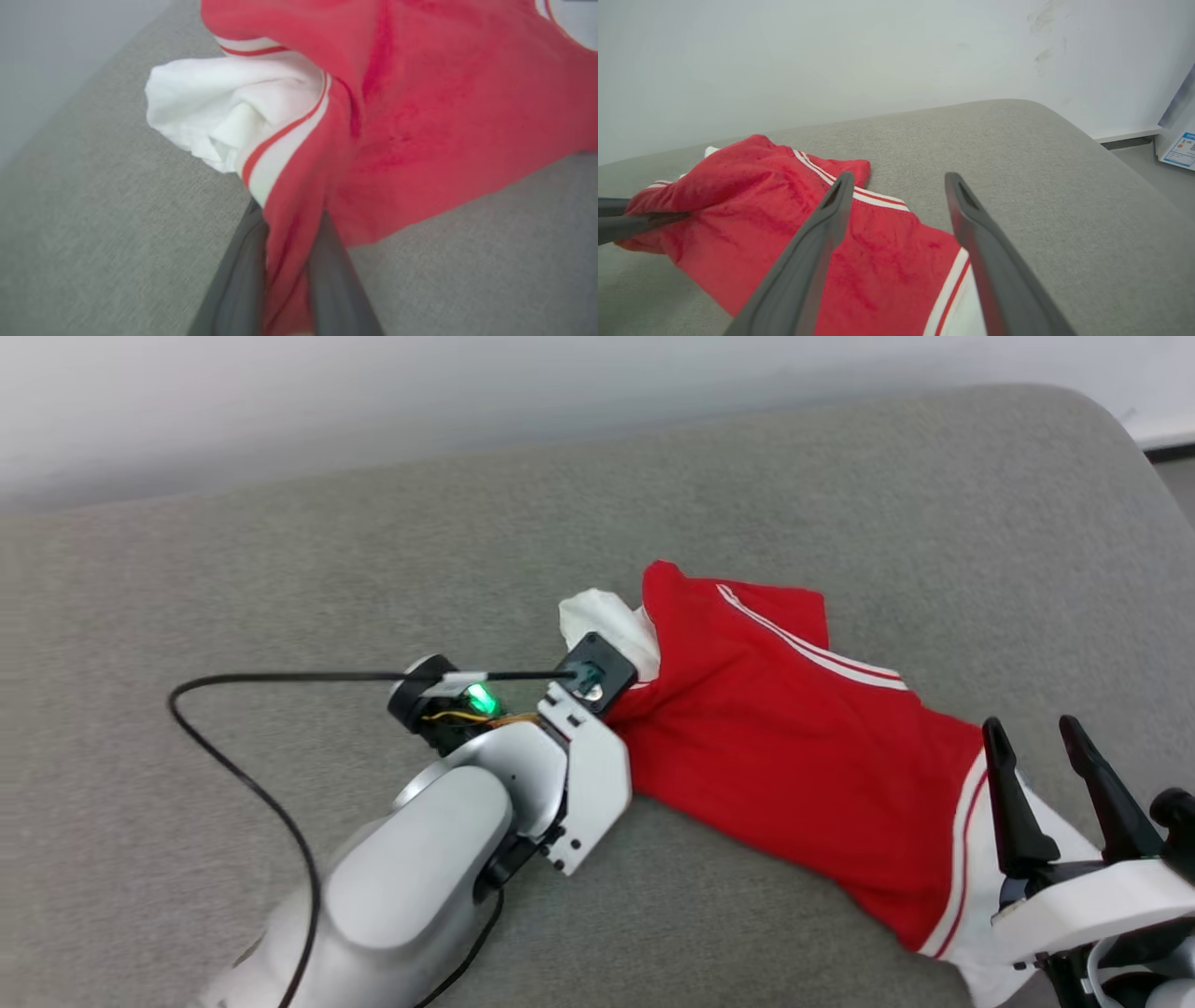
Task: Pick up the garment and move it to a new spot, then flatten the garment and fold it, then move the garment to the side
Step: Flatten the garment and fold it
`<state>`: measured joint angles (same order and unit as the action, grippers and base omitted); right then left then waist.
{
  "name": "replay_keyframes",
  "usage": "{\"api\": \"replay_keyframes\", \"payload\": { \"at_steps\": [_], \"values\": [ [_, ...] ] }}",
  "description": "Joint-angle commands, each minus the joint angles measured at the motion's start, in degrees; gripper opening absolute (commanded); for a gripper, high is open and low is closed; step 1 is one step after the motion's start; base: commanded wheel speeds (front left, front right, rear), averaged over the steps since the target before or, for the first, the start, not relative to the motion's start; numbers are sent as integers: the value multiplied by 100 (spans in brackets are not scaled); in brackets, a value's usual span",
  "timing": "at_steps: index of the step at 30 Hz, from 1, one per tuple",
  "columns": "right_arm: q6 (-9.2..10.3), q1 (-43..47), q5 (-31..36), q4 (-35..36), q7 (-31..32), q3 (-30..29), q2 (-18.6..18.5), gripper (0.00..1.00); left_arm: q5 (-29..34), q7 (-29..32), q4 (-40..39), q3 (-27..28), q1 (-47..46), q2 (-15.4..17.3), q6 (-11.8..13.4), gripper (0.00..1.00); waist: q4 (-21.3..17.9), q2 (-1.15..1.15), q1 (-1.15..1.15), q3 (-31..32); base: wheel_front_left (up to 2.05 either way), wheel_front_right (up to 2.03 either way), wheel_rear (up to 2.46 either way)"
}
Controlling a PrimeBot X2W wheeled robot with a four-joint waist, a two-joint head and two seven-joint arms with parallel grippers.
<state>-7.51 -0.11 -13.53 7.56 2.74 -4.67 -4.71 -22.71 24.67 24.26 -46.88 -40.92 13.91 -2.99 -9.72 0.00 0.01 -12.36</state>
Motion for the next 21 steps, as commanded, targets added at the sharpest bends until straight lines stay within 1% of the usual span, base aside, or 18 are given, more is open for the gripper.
{"api": "replay_keyframes", "payload": {
  "at_steps": [1,5,7,10,12,14,17,18,19,20,21],
  "values": [
    [4,73,45,45,33,-7,-7,100,42,-14,-194,52,229,198,102,0,314,0,-1,284,0,0,0],
    [4,225,62,117,115,-44,5,100,-70,150,-989,206,894,763,447,0,628,0,-1,502,0,0,0],
    [4,292,60,151,169,-66,15,100,-242,221,-1359,341,1370,993,699,0,743,0,-1,558,0,0,0],
    [3,345,76,225,208,-79,34,100,-573,229,-1693,586,2174,1215,1113,0,868,0,-1,614,0,0,0],
    [4,382,82,271,227,-85,43,100,-799,115,-1813,718,2630,1191,1338,0,928,0,-1,636,0,0,0],
    [4,390,76,309,276,-78,47,100,-946,-31,-1833,817,2966,1139,1519,100,976,0,-1,653,0,0,0],
    [4,377,107,367,328,-59,32,100,-1009,-473,-1891,1010,3222,1012,1743,100,1034,0,-1,701,0,0,0],
    [4,377,107,367,328,-59,32,100,-1009,-473,-1891,1010,3222,1012,1743,100,1034,0,-1,701,0,0,0],
    [4,407,123,391,371,-60,14,100,-955,-861,-1973,1154,3294,933,1892,100,1065,0,-1,765,0,0,0],
    [4,421,118,400,392,-66,13,100,-925,-1048,-2024,1222,3317,924,1964,100,1075,0,-1,801,0,0,0],
    [4,421,118,400,392,-66,13,100,-925,-1048,-2024,1222,3317,924,1964,100,1075,0,-1,801,0,0,0]
  ]
}}
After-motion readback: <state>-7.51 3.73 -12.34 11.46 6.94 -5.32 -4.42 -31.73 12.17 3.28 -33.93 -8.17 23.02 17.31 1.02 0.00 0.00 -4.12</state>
